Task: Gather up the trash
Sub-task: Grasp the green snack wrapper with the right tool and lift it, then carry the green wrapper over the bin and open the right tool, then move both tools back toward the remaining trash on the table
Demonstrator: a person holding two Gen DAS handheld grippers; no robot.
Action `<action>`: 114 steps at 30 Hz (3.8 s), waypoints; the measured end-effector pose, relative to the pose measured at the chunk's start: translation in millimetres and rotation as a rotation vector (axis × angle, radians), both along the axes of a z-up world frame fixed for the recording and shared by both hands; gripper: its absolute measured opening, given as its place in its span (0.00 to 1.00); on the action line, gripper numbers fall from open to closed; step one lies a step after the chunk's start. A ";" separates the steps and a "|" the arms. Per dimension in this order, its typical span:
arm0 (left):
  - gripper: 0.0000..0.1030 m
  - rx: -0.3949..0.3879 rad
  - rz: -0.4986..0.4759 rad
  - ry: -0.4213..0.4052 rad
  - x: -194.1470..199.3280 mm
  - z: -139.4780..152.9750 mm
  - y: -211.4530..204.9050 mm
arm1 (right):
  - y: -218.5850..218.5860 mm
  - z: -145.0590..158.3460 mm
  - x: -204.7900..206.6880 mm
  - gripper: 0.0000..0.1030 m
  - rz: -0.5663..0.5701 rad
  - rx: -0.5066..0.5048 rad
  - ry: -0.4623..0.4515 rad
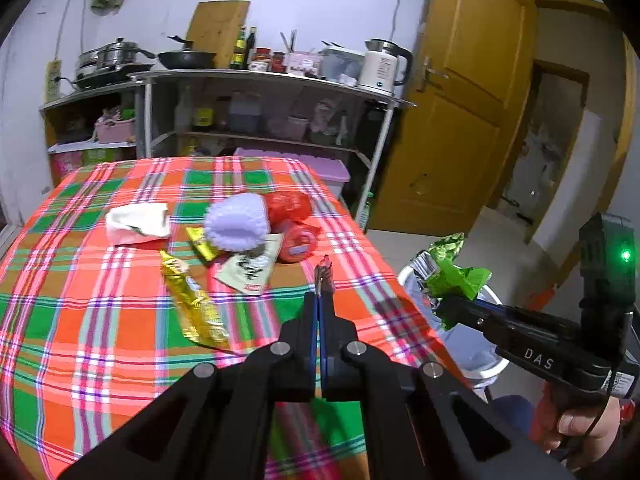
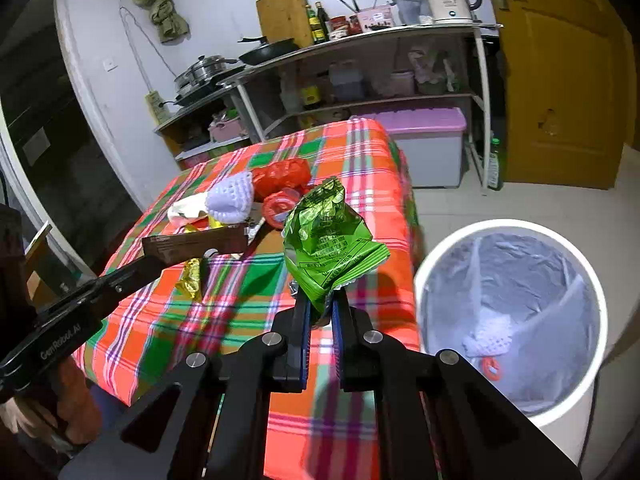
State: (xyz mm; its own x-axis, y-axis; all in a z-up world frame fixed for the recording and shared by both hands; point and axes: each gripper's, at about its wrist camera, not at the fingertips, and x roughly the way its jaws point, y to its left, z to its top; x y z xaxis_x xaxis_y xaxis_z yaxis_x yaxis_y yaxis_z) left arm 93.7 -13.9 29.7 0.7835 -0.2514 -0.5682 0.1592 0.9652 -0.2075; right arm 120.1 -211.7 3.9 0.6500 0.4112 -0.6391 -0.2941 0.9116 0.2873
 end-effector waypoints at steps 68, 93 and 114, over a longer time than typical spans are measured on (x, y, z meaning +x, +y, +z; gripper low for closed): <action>0.15 0.040 -0.348 0.220 57.7 -59.2 -175.7 | -156.8 -70.0 0.8 0.35 -0.291 0.009 0.223; 0.21 0.004 -0.185 0.087 11.9 -14.7 -88.6 | -96.6 -2.5 -28.6 0.35 -0.153 0.042 0.018; 0.43 -0.028 -0.003 0.054 -4.7 -8.2 -3.3 | -24.0 8.9 -17.8 0.35 0.007 0.008 0.000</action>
State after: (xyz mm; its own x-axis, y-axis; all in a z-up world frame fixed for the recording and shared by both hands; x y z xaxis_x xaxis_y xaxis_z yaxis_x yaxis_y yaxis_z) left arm 89.0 -17.1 21.5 0.7512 -0.2701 -0.6023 0.1498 0.9584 -0.2429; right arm 102.3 -235.7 12.8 0.6470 0.4207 -0.6360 -0.3004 0.9072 0.2946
